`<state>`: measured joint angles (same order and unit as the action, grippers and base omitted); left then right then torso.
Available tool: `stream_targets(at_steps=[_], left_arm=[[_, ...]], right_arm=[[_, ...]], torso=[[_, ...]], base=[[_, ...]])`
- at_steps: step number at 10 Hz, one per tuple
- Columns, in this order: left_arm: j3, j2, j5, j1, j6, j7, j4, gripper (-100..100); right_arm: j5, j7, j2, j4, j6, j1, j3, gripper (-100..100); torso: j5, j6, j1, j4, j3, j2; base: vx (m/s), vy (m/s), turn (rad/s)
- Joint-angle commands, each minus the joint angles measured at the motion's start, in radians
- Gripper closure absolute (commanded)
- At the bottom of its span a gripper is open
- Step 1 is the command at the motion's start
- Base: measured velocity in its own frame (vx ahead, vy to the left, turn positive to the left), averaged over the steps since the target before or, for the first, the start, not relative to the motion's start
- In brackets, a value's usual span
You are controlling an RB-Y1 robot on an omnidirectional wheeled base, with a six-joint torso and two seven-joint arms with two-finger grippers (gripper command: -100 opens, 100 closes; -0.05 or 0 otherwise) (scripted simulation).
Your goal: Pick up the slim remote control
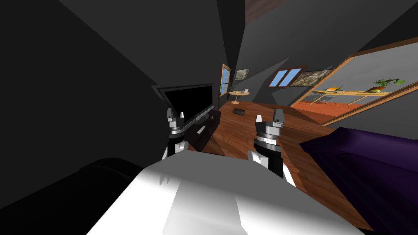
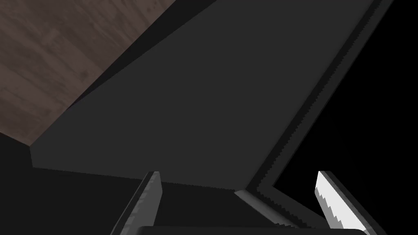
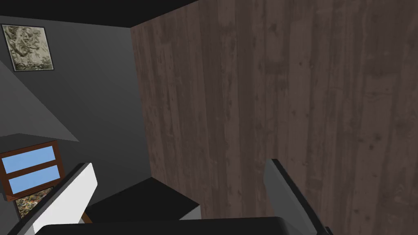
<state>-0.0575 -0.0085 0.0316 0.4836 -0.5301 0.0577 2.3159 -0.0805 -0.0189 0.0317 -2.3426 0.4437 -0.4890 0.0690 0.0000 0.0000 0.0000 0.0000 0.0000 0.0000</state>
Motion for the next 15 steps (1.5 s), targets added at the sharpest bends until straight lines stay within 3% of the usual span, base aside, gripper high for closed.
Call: stream_targets(at_steps=[1,4,8,15], left_arm=[[0.0,0.034,0.005,-0.01,0.011,-0.004,-0.004,-100],[-0.002,0.113,0.026,-0.05,0.059,-0.018,-0.022,-100],[-0.011,0.214,0.073,-0.137,0.17,-0.037,-0.074,-100],[-0.024,0.278,0.118,-0.215,0.323,-0.042,-0.137,-100]], right_arm=[[0.0,0.0,0.0,0.0,0.0,0.0,0.0,0],[0.0,0.0,0.0,0.0,0.0,0.0,0.0,0],[0.0,0.0,0.0,0.0,0.0,0.0,0.0,0],[0.0,0.0,0.0,0.0,0.0,0.0,0.0,0]], torso=[[0.0,0.0,0.0,0.0,0.0,0.0],[0.0,0.0,-0.002,-0.002,-0.005,-0.008],[-0.001,0.0,-0.003,-0.003,-0.008,-0.014],[-0.001,0.0,-0.004,-0.002,-0.005,-0.008]], base=[[0.041,-0.008,-0.045],[0.127,-0.034,-0.063],[0.196,-0.051,-0.076],[0.123,-0.045,-0.028]])
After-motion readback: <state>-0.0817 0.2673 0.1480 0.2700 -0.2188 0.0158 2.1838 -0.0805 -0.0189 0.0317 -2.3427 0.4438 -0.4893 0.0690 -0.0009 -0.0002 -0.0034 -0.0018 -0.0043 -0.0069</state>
